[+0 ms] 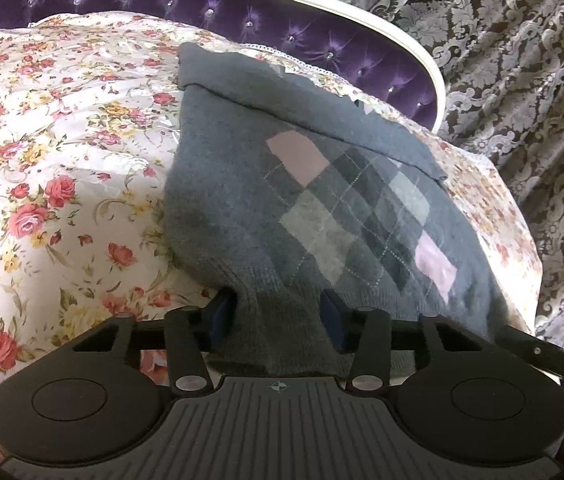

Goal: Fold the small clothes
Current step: 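Grasp the sweater hem with both grippers and lift it toward the collar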

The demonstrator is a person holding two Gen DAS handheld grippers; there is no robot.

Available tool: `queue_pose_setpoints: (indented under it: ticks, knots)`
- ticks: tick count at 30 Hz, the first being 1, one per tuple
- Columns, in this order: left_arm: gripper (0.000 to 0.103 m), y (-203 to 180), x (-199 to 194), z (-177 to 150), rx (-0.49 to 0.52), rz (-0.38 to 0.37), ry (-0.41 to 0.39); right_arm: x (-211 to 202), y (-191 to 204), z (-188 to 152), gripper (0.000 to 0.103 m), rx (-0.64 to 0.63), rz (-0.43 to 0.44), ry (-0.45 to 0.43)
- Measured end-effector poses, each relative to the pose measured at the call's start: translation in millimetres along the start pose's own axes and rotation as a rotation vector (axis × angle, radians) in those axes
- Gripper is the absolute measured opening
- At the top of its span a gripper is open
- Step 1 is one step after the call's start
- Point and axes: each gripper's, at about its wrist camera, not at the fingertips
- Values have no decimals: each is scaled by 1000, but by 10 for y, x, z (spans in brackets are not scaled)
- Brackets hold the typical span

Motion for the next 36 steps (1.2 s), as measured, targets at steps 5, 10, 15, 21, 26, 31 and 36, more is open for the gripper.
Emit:
queue_pose_setpoints:
  ticks: [5, 10, 15, 21, 26, 31, 36]
  knots:
    - [33, 60, -57, -47, -24, -16, 1, -18, -85, -1, 51, 39, -26, 9]
    - [33, 109, -114, -73, -56, -24, -3, -37, -160, -5, 24, 74, -48, 13]
    - [24, 169, -116, -94, -100, -45, -21, -37, -165, -28, 20, 79, -38, 22]
    - [6, 158, -171, -109, -100, -99, -78, -23, -127, -15, 12, 68, -37, 21]
    - [6, 92, -324, 100, -72, -110, -125, -109, -101, 77, 12, 70, 12, -26]
    - [6, -4, -419, 461, -39, -148, -161, -188, -110, 385, 12, 102, 75, -97]
    - [6, -85, -415, 962, -8, -208, -186, -181, -100, 853, 12, 96, 134, -177]
Point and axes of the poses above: each gripper's, at about its wrist camera, not at the fingertips, and x roughly the way its jaws point, y to its left, z to its top, and after that the axes turned 3 degrees about y, right-handed
